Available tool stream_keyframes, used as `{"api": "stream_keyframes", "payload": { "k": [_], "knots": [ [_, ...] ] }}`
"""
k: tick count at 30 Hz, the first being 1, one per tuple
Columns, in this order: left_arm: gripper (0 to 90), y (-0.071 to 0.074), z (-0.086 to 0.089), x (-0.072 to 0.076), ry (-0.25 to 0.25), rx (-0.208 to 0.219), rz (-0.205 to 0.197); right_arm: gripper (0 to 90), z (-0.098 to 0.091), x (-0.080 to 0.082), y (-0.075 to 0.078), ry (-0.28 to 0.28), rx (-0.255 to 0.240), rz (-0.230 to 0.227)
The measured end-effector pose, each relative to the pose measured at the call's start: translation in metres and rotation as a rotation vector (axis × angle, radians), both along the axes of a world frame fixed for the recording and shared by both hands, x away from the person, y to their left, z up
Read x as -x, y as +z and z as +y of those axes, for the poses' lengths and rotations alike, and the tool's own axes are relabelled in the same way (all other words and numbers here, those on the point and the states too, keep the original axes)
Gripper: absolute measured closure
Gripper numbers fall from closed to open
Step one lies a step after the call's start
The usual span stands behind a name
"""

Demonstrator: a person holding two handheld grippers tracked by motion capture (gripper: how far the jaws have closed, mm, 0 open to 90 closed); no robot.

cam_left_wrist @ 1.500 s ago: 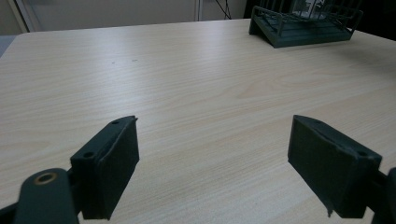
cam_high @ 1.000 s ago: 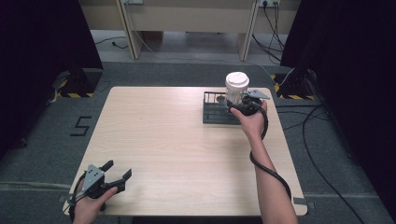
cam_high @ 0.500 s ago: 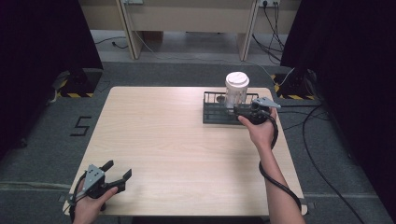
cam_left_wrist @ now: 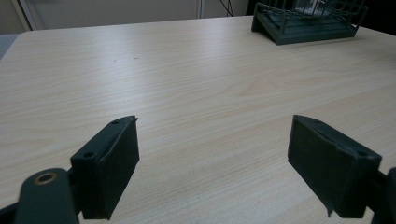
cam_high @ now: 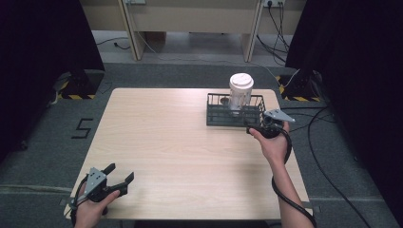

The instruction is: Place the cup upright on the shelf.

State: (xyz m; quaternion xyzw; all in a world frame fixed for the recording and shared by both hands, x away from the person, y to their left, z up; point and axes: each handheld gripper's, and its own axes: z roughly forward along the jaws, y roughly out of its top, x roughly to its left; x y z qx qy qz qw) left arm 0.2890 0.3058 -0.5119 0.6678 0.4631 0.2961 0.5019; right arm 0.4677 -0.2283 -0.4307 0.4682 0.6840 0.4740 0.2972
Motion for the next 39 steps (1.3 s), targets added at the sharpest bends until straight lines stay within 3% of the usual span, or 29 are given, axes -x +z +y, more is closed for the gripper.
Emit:
{"api": "stream_keyframes", "payload": {
  "k": [11, 35, 39],
  "knots": [
    [15.9, 0.000, 0.000, 0.000, -0.002, 0.002, 0.001, 16.5, -0.011, 0.031, -0.011, 0.009, -0.006, 0.005],
    [16.0, 0.000, 0.000, 0.000, -0.004, -0.003, 0.001, 17.0, -0.026, 0.078, -0.039, 0.037, 0.016, 0.013],
    [16.0, 0.000, -0.001, 0.000, -0.002, -0.005, 0.000, 17.0, -0.029, 0.091, -0.047, 0.034, 0.013, 0.014]
  ]
}}
